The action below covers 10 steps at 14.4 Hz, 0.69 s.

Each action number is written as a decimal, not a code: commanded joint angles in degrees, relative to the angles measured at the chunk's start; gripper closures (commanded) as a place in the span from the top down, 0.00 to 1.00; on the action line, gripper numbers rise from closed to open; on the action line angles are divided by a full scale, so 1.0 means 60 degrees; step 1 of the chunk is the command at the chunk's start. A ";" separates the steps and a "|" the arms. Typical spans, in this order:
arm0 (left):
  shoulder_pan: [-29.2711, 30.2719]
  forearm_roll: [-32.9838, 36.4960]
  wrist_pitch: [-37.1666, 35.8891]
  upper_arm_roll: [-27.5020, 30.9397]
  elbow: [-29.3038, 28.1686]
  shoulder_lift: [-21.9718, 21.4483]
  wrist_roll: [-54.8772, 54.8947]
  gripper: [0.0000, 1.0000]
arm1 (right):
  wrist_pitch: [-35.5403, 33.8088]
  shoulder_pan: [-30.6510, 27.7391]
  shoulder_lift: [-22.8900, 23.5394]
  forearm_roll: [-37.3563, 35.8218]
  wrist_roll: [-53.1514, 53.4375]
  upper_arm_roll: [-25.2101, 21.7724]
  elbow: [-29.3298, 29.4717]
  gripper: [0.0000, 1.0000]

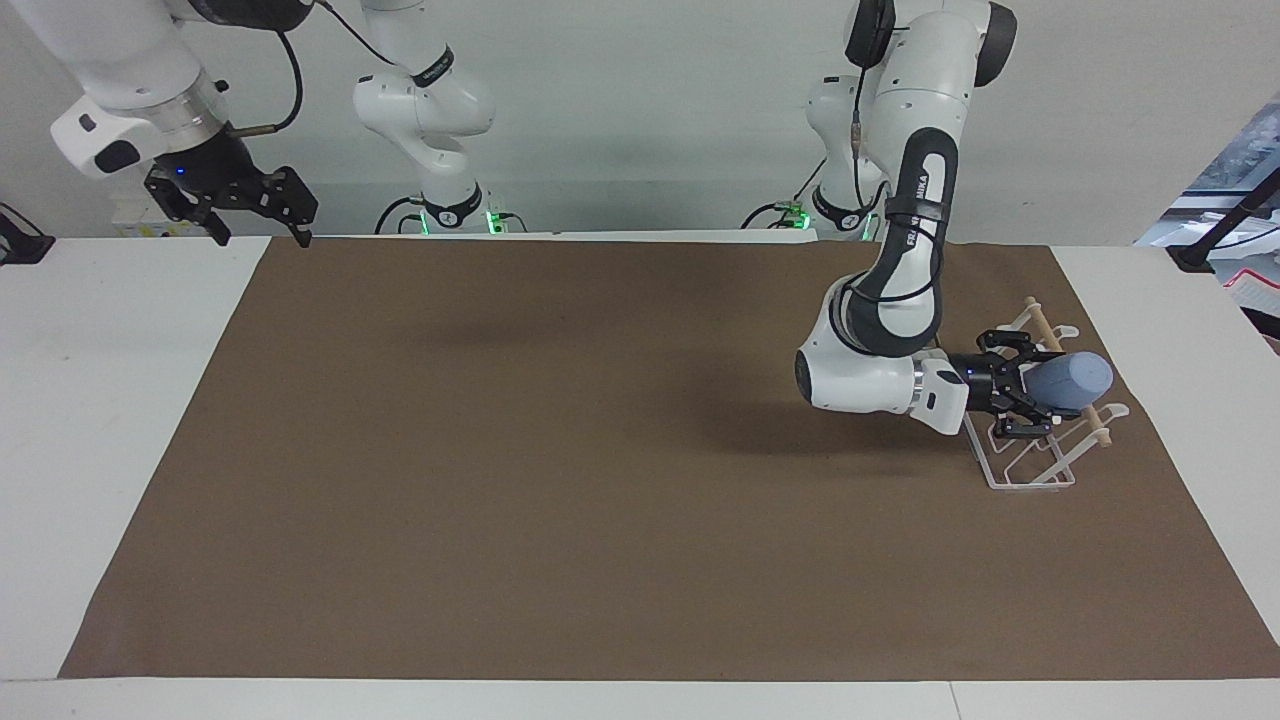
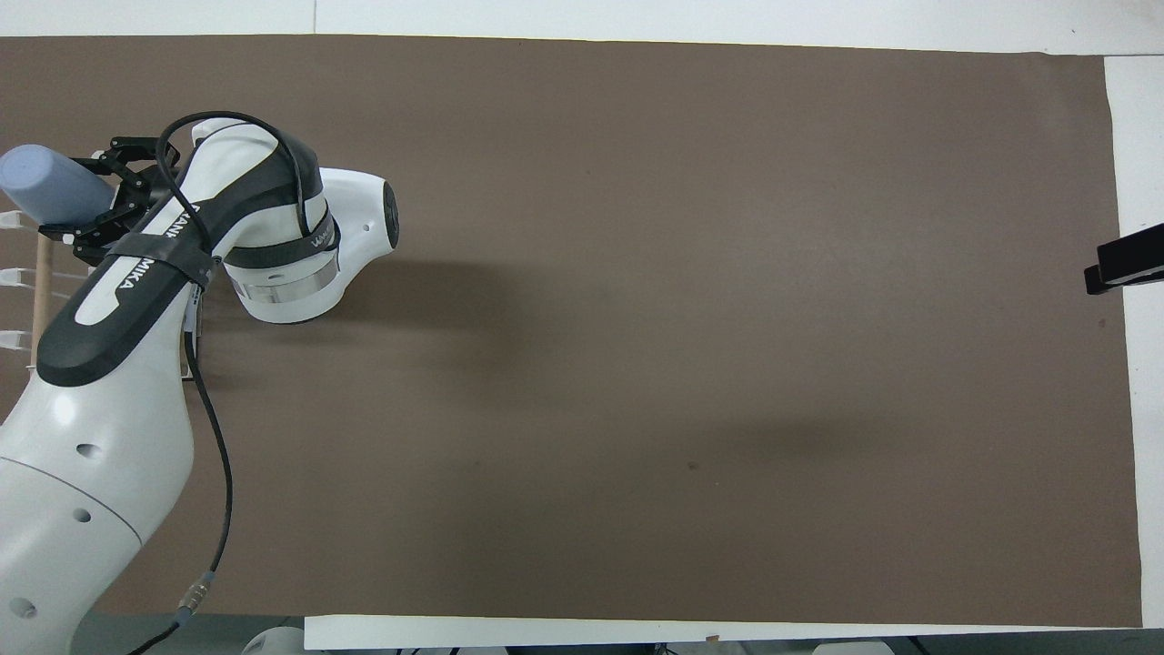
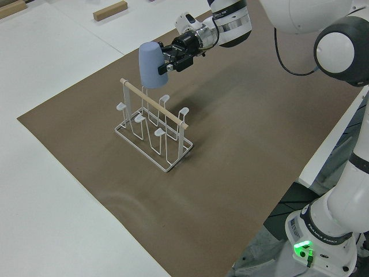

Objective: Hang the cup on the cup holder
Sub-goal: 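Move the cup to the rack with the left gripper while the right gripper withdraws, then lower the cup onto a rack peg and open the left gripper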

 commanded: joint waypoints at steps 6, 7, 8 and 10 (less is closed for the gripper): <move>0.0093 -0.0094 0.1228 -0.0077 0.0581 -0.0095 0.0431 1.00 | -0.0182 0.0093 -0.0011 -0.0237 -0.0478 -0.0248 -0.0202 0.99; -0.0009 -0.0749 0.0750 -0.0063 0.0946 -0.0271 0.0534 1.00 | -0.0240 0.0151 0.0092 -0.0237 -0.0478 -0.0262 -0.0157 0.99; -0.0069 -0.1205 0.0252 -0.0048 0.1574 -0.0287 0.0984 1.00 | -0.0298 0.0181 0.0093 -0.0237 -0.0478 -0.0306 -0.0157 0.99; 0.0004 -0.1748 0.0216 -0.0107 0.1829 -0.1029 0.2461 1.00 | -0.0401 0.0064 -0.0024 -0.0252 -0.0478 -0.0248 -0.0157 0.99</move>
